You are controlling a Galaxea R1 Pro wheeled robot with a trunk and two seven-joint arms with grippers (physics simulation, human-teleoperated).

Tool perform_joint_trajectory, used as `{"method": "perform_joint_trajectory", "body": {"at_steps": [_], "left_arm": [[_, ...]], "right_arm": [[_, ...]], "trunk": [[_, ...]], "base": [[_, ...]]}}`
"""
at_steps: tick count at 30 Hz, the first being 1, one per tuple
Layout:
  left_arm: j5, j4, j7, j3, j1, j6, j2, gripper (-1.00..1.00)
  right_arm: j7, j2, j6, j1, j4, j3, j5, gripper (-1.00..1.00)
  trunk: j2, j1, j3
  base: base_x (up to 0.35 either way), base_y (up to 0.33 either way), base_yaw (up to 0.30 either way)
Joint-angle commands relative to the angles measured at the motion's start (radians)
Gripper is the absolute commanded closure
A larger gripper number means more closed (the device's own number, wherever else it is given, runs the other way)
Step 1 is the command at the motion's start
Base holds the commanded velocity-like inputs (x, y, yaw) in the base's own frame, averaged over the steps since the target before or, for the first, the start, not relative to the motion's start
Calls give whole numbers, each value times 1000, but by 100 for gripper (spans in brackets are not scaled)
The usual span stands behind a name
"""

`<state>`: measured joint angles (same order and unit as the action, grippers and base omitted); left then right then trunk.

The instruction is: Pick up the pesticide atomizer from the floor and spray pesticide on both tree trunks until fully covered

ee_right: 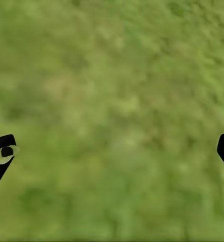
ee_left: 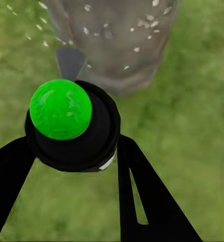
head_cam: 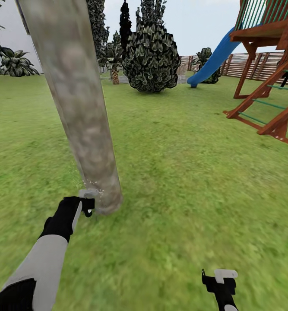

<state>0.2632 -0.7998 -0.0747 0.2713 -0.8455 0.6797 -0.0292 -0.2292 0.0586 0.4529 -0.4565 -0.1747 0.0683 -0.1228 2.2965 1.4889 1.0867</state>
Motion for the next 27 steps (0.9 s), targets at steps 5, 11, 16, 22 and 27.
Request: {"method": "perform_joint_trajectory", "body": {"at_steps": [5,11,16,22,27], "left_arm": [[8,5,-17,-1,-19,38,31,100],[9,-3,-16,-21,-48,42,-20,100],[11,-3,-13,-24,-41,41,-12,100],[9,-1,-13,-28,-37,41,-14,100],[11,-1,-13,-23,-37,41,-12,100]], "right_arm": [[-3,2,3,-1,1,7,-10,-100],[-2,1,3,-1,1,7,-10,-100],[-2,1,3,-1,0,7,-10,-100],[-2,1,3,-1,0,7,-9,-100],[-2,1,3,-1,0,7,-9,-100]], "trunk": [[0,0,1],[0,0,1],[0,0,1],[0,0,1],[0,0,1]], "base": [[0,0,0],[0,0,0],[0,-233,0],[-14,-272,0],[-77,-273,10]]}}
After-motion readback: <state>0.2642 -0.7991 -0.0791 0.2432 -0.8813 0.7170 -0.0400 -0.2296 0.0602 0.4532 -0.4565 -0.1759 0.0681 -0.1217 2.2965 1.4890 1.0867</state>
